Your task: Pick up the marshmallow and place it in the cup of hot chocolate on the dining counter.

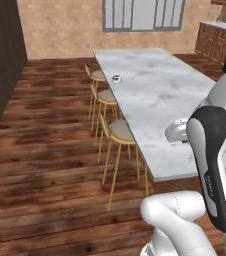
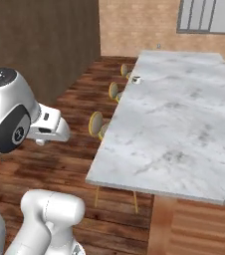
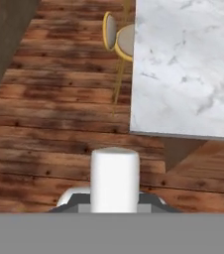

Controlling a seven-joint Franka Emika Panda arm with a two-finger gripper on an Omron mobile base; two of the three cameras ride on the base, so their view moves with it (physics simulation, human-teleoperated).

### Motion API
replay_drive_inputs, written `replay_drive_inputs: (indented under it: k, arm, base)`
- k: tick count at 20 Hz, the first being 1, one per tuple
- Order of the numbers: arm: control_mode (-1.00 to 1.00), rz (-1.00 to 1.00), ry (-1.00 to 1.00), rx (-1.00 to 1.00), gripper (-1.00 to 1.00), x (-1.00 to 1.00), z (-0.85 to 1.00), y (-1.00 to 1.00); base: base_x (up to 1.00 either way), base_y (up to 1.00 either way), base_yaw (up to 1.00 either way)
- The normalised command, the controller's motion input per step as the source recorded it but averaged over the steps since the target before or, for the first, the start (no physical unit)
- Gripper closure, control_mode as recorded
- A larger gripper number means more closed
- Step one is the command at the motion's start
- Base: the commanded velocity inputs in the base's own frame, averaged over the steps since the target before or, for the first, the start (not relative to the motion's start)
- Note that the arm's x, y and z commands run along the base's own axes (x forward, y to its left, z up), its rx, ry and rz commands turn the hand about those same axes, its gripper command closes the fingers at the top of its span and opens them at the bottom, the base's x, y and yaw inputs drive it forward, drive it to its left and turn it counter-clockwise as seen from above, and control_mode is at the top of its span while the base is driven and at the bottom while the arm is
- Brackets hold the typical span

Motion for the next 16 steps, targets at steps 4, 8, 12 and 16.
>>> replay_drive_inputs:
  k: [4, 8, 12, 16]
  arm:
    - [1.0, 0.0, 0.0, 0.0, 1.0, 0.0, 0.0, 0.0]
    - [1.0, 0.0, 0.0, 0.0, 1.0, 0.0, 0.0, 0.0]
    - [1.0, 0.0, 0.0, 0.0, 1.0, 0.0, 0.0, 0.0]
    - [1.0, 0.0, 0.0, 0.0, 1.0, 0.0, 0.0, 0.0]
  base:
    - [0.62, 1.0, -0.43]
    - [0.57, 1.0, -0.51]
    - [0.61, 0.98, -0.57]
    - [0.6, 1.0, -0.56]
